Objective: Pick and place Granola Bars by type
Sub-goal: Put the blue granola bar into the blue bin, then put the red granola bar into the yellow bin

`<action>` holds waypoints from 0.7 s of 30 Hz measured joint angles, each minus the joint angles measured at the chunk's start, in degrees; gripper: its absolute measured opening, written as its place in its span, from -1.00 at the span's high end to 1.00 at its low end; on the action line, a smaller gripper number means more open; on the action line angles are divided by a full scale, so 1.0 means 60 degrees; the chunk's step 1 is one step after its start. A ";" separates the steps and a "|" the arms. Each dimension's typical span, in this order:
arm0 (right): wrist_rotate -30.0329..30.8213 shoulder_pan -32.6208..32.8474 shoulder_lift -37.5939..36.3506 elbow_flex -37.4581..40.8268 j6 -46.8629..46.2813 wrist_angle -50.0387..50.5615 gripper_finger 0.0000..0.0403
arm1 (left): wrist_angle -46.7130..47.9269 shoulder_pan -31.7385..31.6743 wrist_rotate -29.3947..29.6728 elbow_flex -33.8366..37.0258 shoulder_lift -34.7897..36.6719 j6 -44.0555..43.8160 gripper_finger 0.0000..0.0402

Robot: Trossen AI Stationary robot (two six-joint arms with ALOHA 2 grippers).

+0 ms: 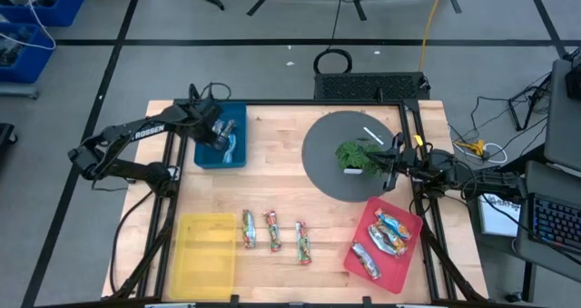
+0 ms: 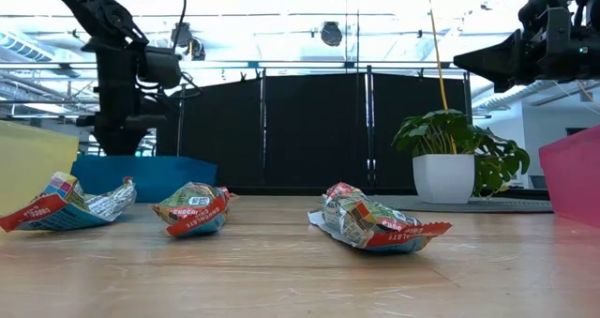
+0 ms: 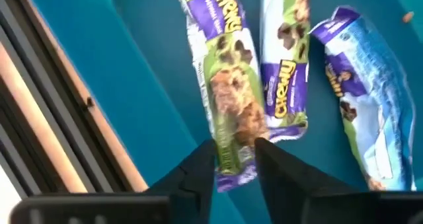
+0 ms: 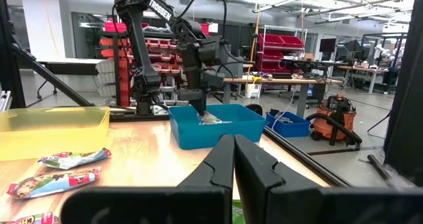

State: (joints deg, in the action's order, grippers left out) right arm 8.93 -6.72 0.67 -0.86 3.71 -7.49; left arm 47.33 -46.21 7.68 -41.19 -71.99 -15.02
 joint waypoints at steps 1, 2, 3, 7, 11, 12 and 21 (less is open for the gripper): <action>0.0000 0.0003 0.0000 0.0000 0.0000 0.0003 0.97 | -0.0063 0.0021 -0.0025 0.0000 0.0000 0.0032 0.37; 0.0000 0.0002 0.0001 0.0000 0.0001 0.0004 0.97 | -0.0146 0.0052 -0.0037 0.0000 0.0000 0.0095 0.32; 0.0000 0.0000 0.0002 0.0000 0.0001 0.0000 0.97 | -0.0217 0.0095 -0.0036 0.0000 0.0000 0.0191 0.28; 0.0000 0.0000 0.0000 0.0000 0.0000 0.0000 0.97 | -0.0270 0.0230 -0.0054 -0.0044 0.0000 0.0690 0.15; 0.0000 0.0004 0.0000 0.0000 0.0002 0.0000 0.97 | -0.0593 0.0224 -0.0459 -0.0044 0.0009 0.1156 0.09; 0.0000 0.0000 0.0001 0.0000 0.0000 0.0000 0.97 | -0.0744 0.0224 -0.0691 -0.0044 0.0031 0.1290 0.08; 0.0000 0.0002 0.0000 0.0000 0.0002 0.0001 0.97 | -0.3210 0.0781 -0.4888 -0.0047 0.1285 0.2074 0.07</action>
State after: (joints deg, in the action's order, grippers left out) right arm 8.93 -6.71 0.67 -0.86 3.72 -7.48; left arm 28.07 -41.52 -21.65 -41.47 -64.27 -2.57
